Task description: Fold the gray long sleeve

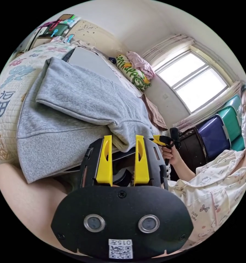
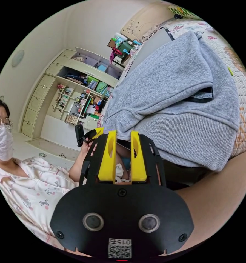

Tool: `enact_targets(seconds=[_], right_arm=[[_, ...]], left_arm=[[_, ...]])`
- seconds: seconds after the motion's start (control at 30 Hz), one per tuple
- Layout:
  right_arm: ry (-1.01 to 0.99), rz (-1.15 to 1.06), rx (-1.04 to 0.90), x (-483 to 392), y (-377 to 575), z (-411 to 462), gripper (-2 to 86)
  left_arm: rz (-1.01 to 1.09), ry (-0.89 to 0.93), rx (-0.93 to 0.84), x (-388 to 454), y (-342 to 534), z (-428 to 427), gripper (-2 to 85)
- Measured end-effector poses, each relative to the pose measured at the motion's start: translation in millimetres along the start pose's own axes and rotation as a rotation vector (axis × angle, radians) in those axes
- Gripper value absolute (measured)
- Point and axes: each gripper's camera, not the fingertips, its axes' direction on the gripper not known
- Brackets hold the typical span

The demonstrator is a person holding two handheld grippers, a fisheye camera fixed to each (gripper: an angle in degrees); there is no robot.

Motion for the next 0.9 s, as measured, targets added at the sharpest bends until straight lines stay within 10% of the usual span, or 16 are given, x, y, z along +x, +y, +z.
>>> enact_targets(seconds=[0.9], right_arm=[[-0.012,0.041,0.083,21,-15,-21,4.2]], left_arm=[[0.241,-0.177,0.003,139,-9,-62,8.1]])
